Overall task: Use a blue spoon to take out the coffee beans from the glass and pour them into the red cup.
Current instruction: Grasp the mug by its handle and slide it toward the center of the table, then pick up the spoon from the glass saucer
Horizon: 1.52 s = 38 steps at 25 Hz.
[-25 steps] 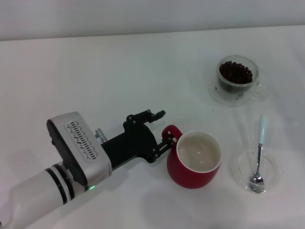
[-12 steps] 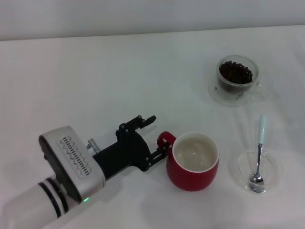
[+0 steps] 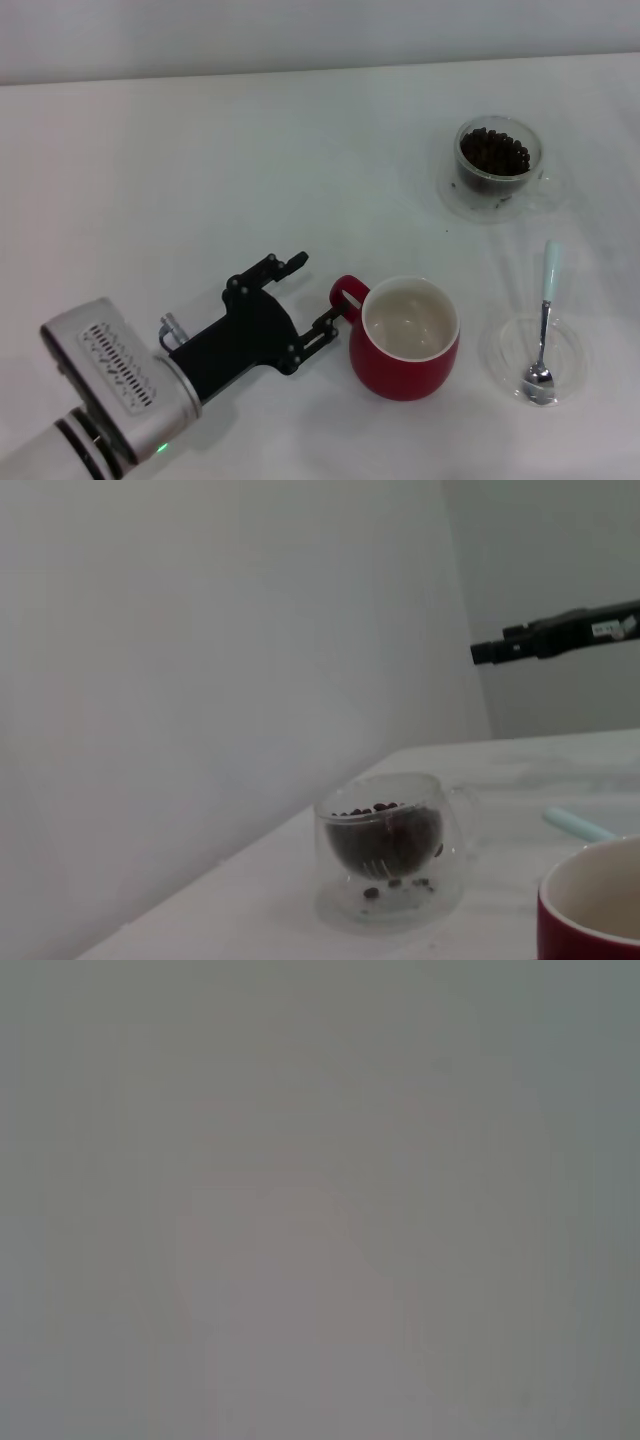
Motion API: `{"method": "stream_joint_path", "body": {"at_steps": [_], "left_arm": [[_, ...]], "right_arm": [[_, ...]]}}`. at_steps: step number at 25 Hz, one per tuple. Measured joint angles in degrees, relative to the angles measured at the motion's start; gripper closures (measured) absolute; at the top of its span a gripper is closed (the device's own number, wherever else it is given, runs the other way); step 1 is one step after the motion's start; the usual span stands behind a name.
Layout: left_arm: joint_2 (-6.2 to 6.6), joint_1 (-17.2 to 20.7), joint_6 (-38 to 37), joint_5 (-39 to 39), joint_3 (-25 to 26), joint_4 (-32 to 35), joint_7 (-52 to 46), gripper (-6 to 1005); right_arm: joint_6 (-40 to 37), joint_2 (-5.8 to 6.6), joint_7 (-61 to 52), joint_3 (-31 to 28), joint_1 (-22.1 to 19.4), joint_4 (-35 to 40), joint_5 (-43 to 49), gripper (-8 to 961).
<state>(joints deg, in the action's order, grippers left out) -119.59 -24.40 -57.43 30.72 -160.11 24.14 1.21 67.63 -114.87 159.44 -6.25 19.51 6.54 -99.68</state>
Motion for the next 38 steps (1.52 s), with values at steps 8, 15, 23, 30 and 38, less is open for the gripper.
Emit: {"method": "stream_joint_path", "body": {"at_steps": [8,15,23,30,38], "left_arm": [[0.06,4.11,-3.73,-0.02,0.08,-0.49,0.02,335],[0.05,8.57,-4.60,0.16,5.41,-1.33,0.02,335],[0.23,8.86,-7.21,0.15,13.01,-5.35,2.26,336],[0.42,8.13,-11.99,0.13,19.18,-8.66,4.14,335],[0.53,8.11,-19.10,0.13,29.75,-11.24,4.01,336]], "right_arm": [[0.35,0.08,-0.08,1.03,-0.52,0.30,0.51,81],[-0.10,0.23,-8.21,6.93,-2.48,3.47,0.57,81],[-1.54,0.57,-32.87,20.74,-8.12,15.12,0.72,82],[-0.19,4.32,-56.98,26.66,-10.64,19.71,9.55,82],[12.80,7.46,-75.01,26.89,-8.04,19.40,24.33,82]]}}
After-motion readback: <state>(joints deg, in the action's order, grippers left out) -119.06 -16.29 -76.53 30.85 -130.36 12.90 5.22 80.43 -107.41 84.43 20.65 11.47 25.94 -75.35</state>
